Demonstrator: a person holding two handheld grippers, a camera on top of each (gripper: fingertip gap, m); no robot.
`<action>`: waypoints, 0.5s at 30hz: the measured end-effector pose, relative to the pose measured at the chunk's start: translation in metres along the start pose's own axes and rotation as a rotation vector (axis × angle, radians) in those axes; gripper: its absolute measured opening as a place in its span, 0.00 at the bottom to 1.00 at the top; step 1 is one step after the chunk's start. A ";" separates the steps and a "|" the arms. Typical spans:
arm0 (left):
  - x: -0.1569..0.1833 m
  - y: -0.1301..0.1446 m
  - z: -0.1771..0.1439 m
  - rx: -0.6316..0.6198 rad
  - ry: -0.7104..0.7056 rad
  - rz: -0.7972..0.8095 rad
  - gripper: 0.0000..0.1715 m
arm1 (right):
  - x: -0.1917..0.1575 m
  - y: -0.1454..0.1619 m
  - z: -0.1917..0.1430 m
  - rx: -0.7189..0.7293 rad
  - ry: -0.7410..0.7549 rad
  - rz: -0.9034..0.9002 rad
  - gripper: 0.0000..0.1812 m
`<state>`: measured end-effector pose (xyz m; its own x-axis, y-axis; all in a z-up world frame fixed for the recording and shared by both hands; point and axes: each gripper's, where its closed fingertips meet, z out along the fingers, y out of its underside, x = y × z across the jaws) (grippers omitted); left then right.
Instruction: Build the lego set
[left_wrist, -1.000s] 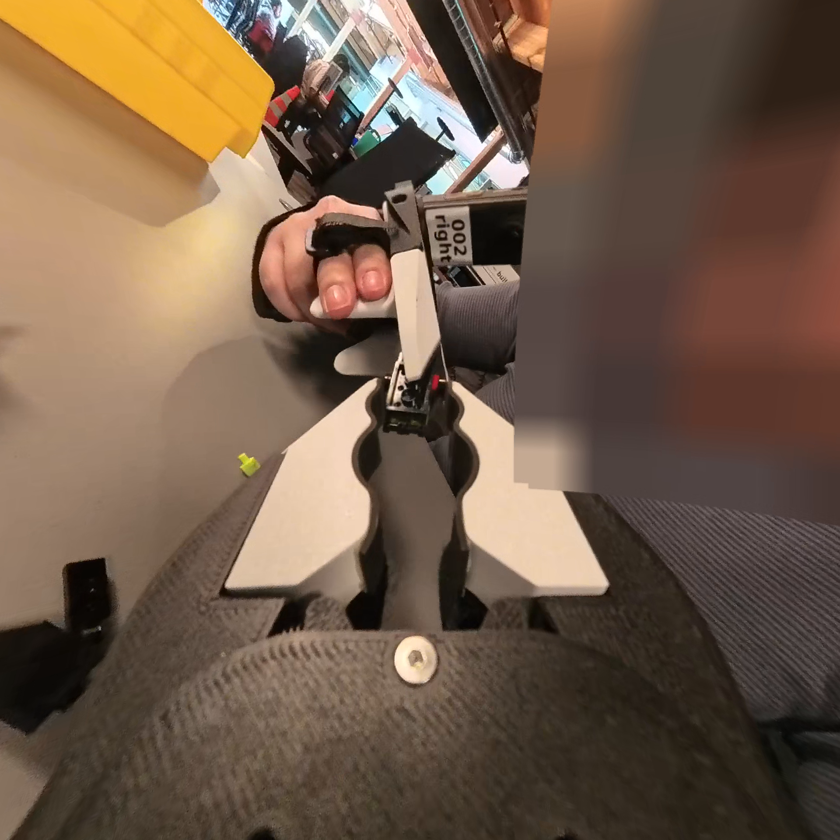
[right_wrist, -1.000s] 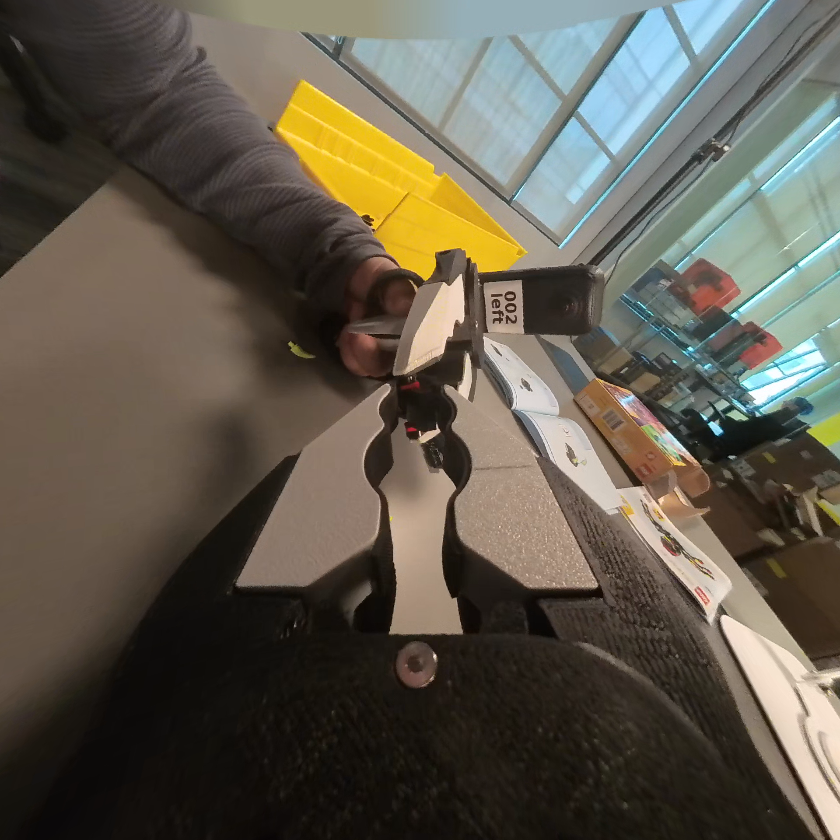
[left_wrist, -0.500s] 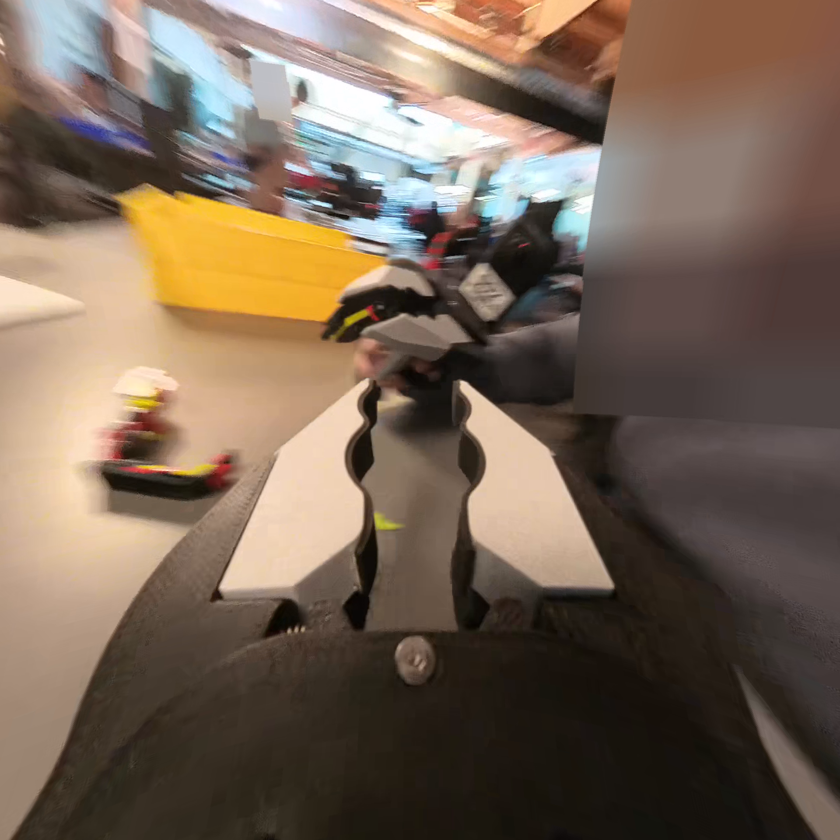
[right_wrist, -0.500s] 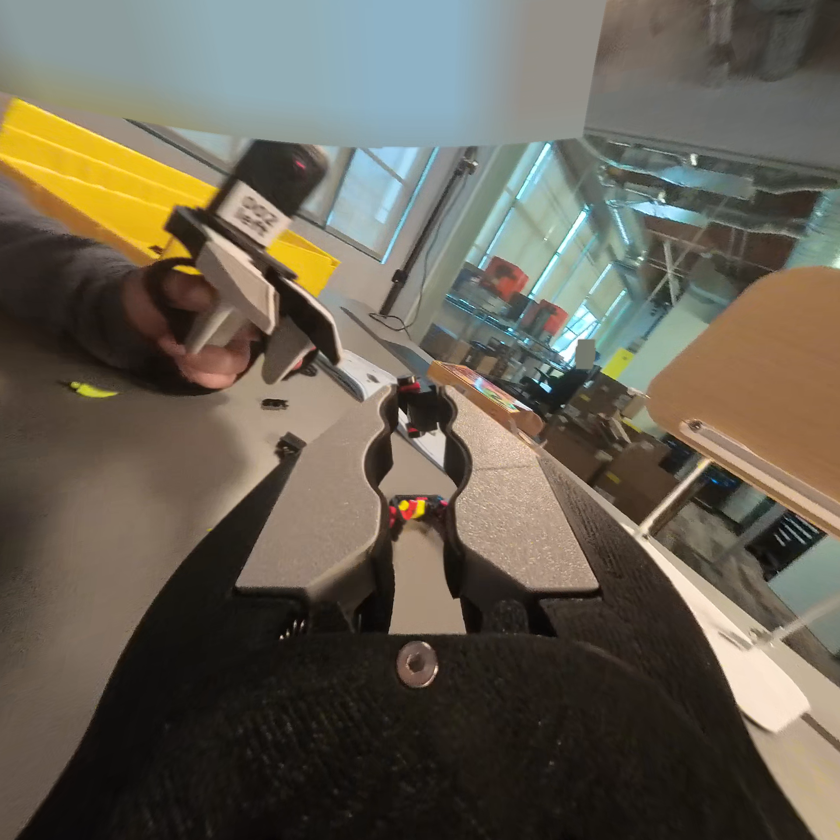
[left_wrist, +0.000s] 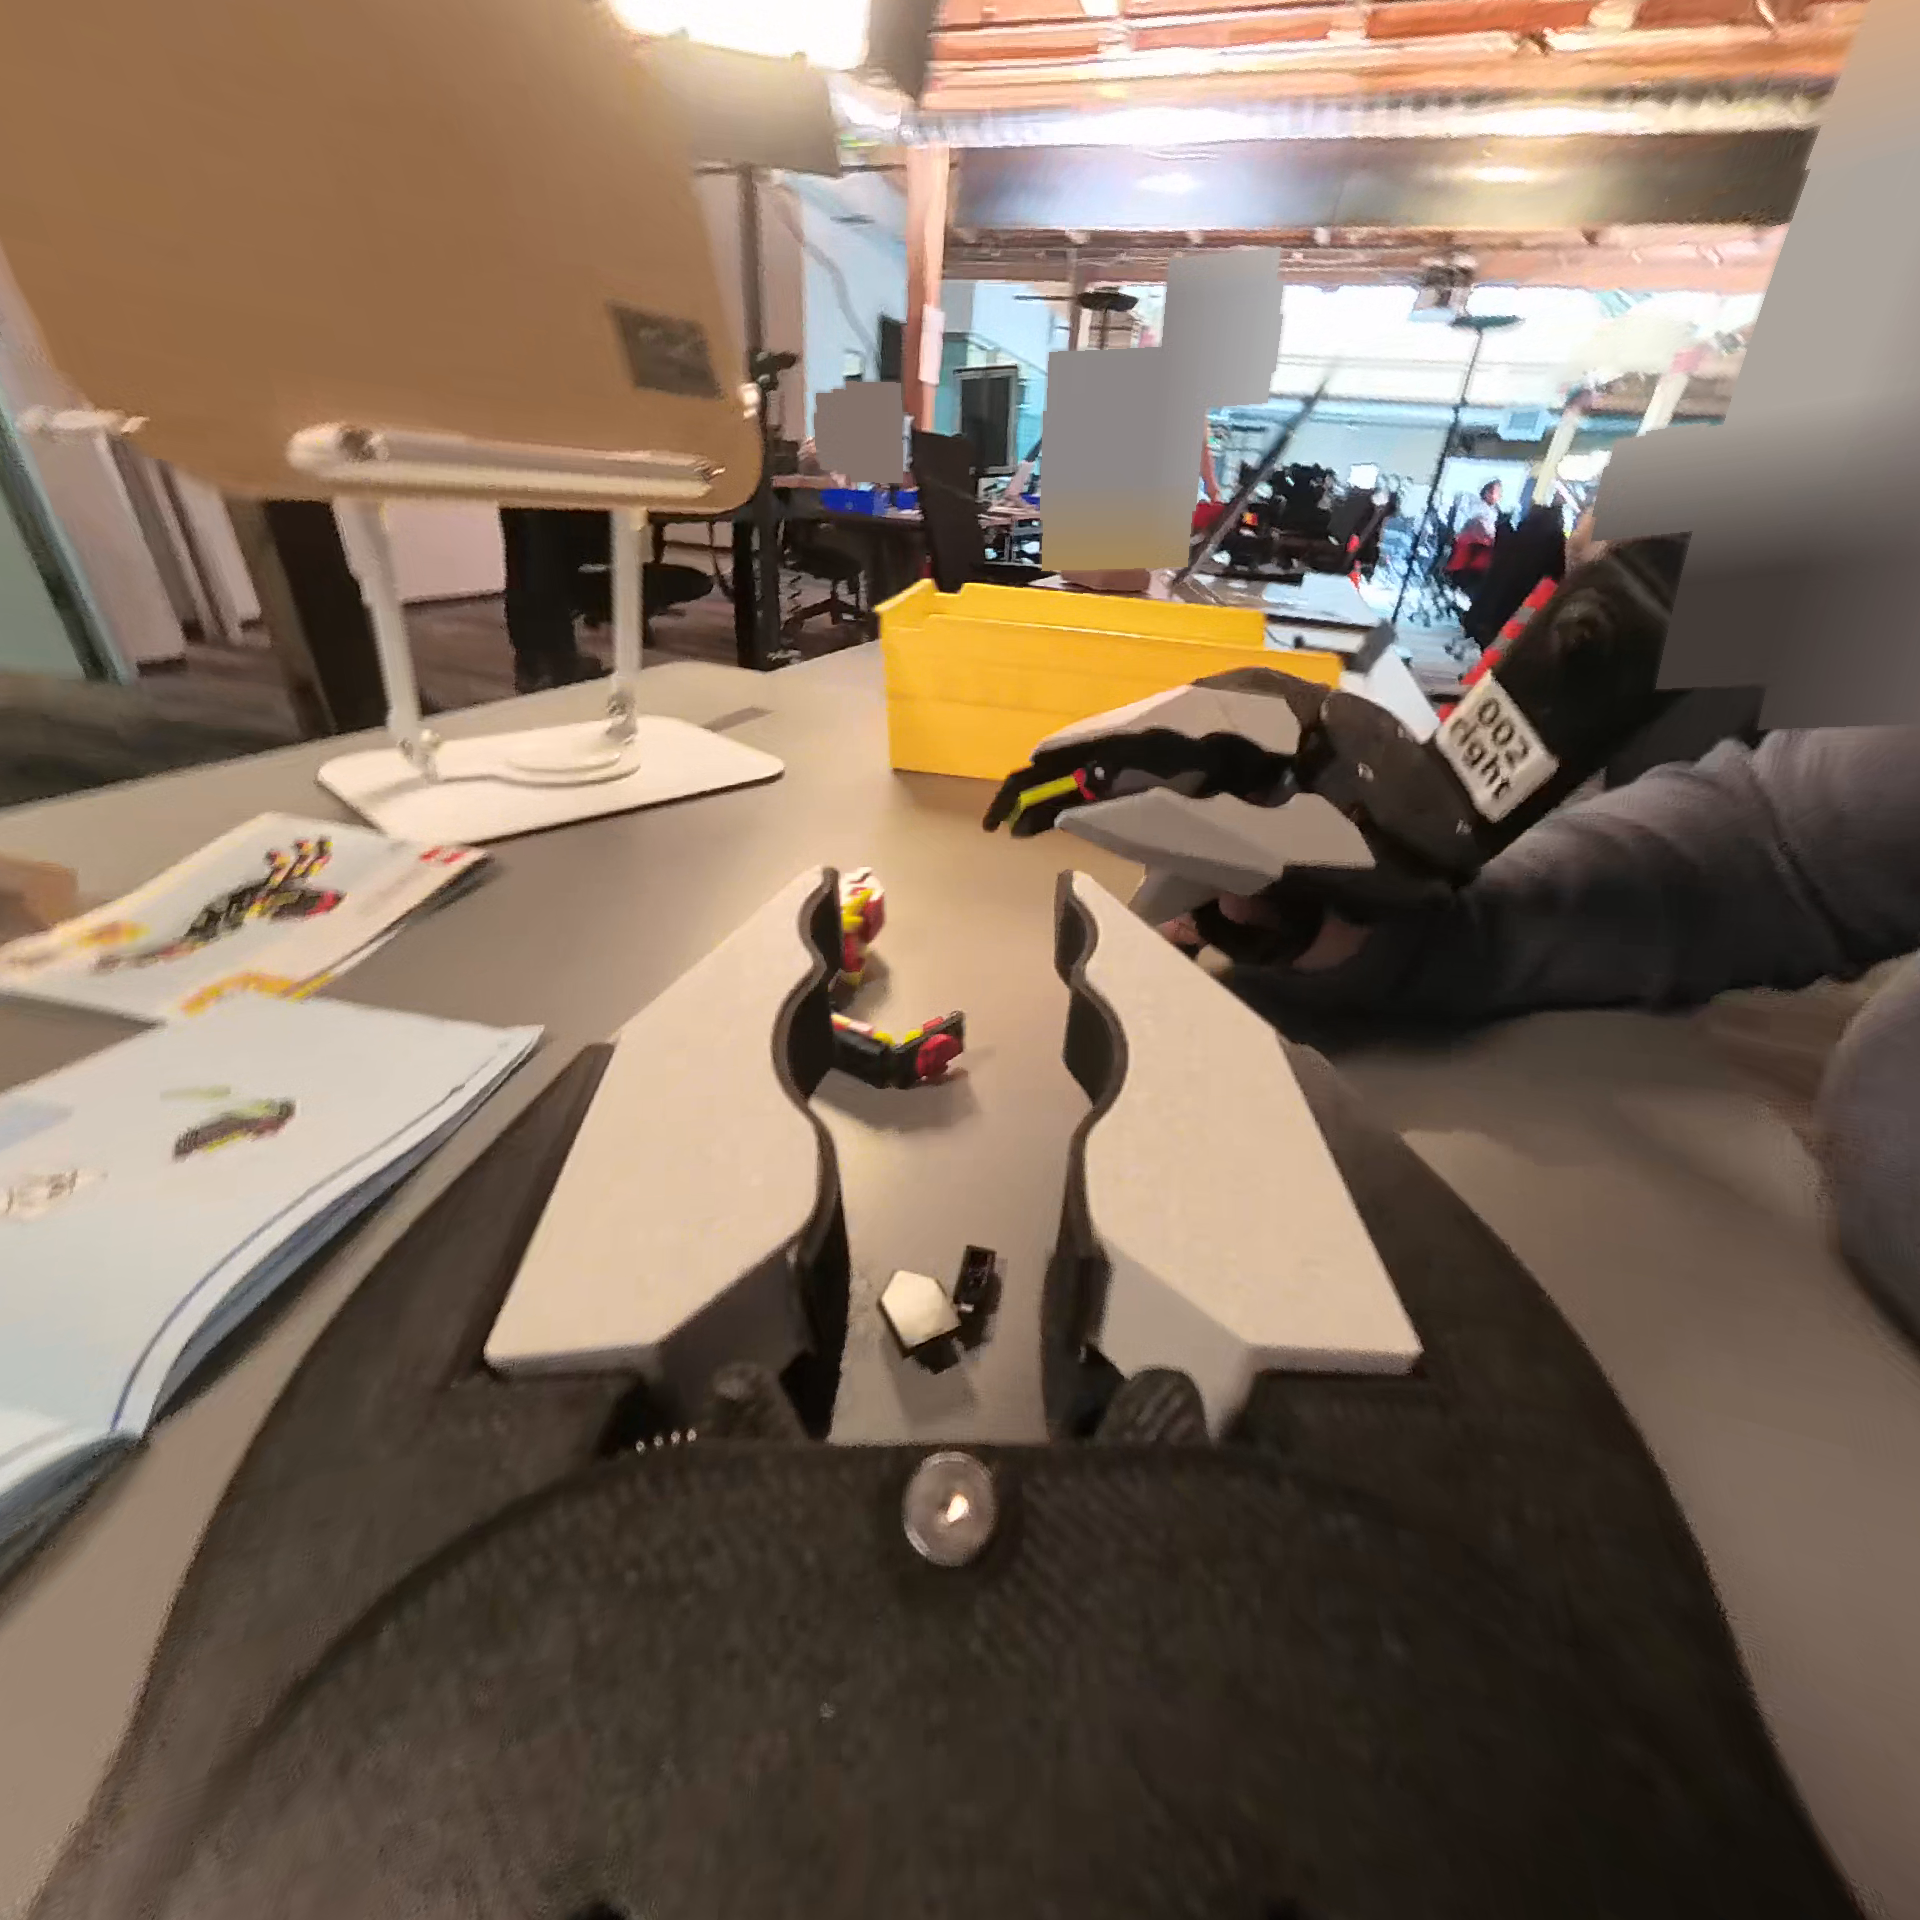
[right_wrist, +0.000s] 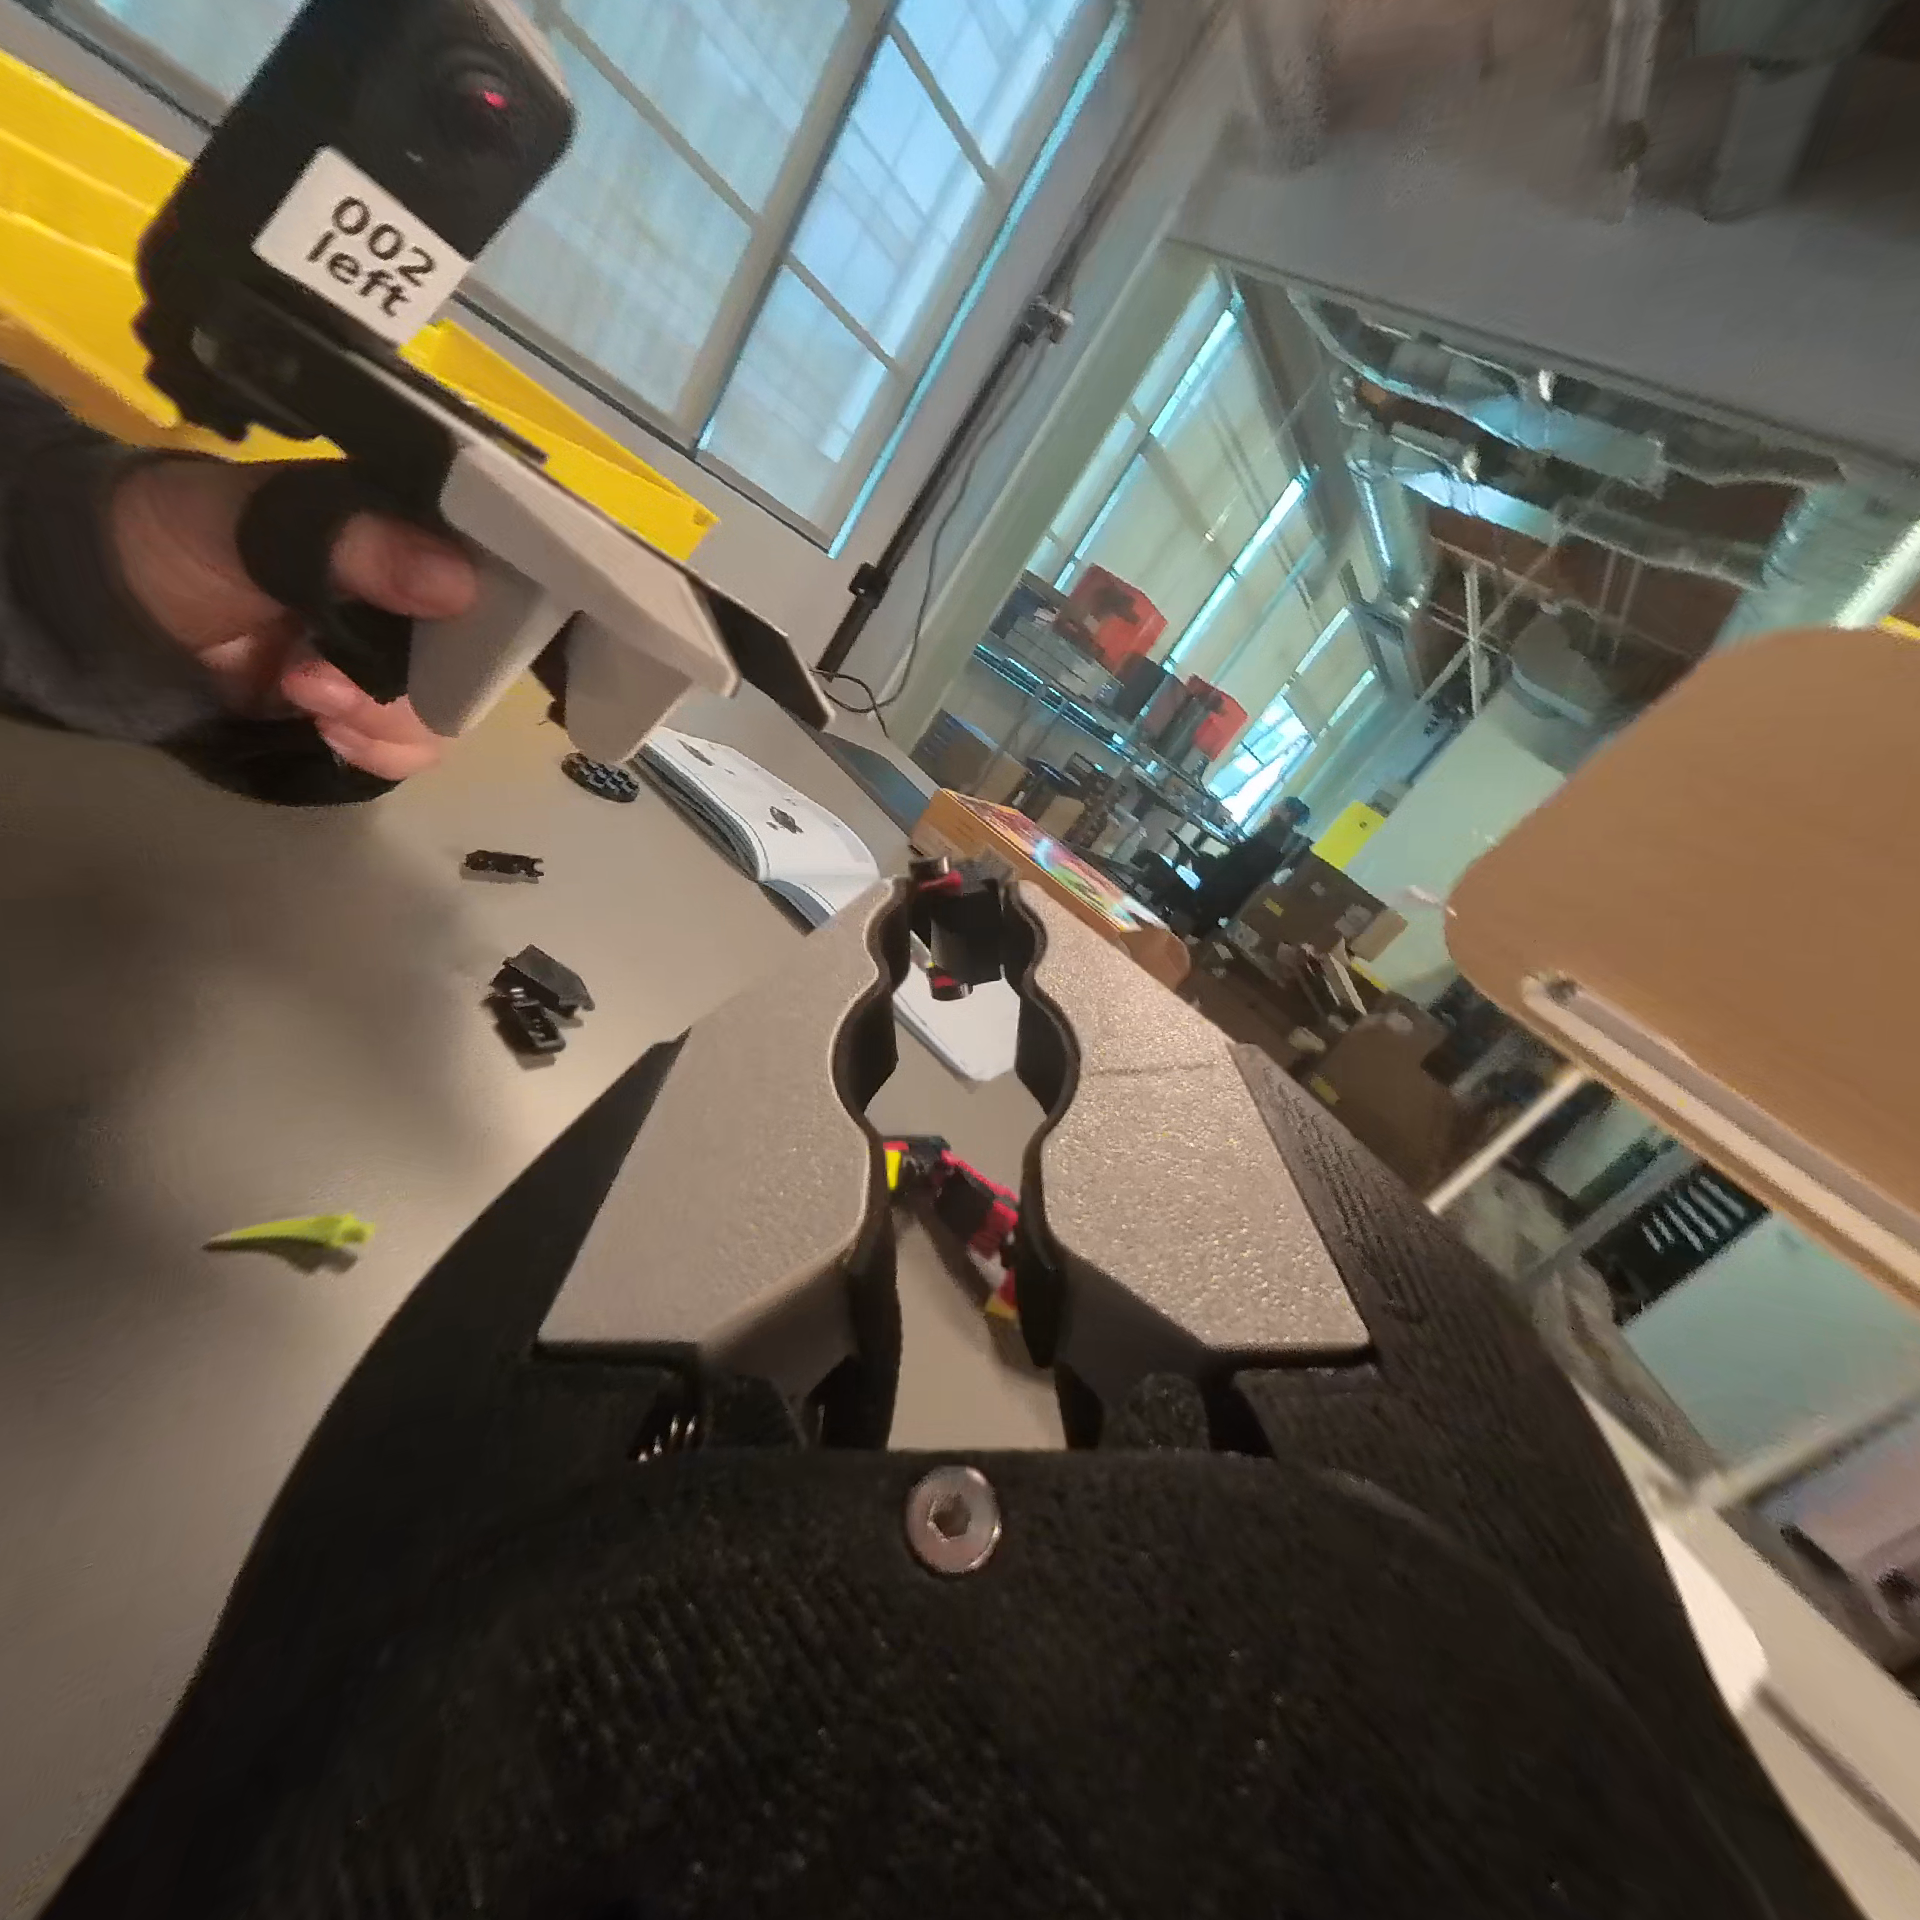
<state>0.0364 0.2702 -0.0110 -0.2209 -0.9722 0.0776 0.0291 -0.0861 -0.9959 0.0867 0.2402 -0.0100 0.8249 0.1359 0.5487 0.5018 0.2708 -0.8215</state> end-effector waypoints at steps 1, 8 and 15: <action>-0.004 0.000 -0.001 0.005 -0.011 -0.023 0.24 | -0.003 0.001 0.006 0.012 -0.024 -0.021 0.08; -0.017 -0.003 -0.005 0.038 -0.044 -0.108 0.24 | -0.009 0.003 0.041 0.116 -0.158 -0.038 0.08; -0.012 -0.001 -0.004 0.026 -0.027 -0.097 0.24 | 0.001 0.000 0.039 0.156 -0.185 0.094 0.08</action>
<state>0.0348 0.2828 -0.0108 -0.1980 -0.9643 0.1756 0.0342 -0.1858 -0.9820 0.0776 0.2775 -0.0036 0.7975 0.3353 0.5016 0.3669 0.3905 -0.8443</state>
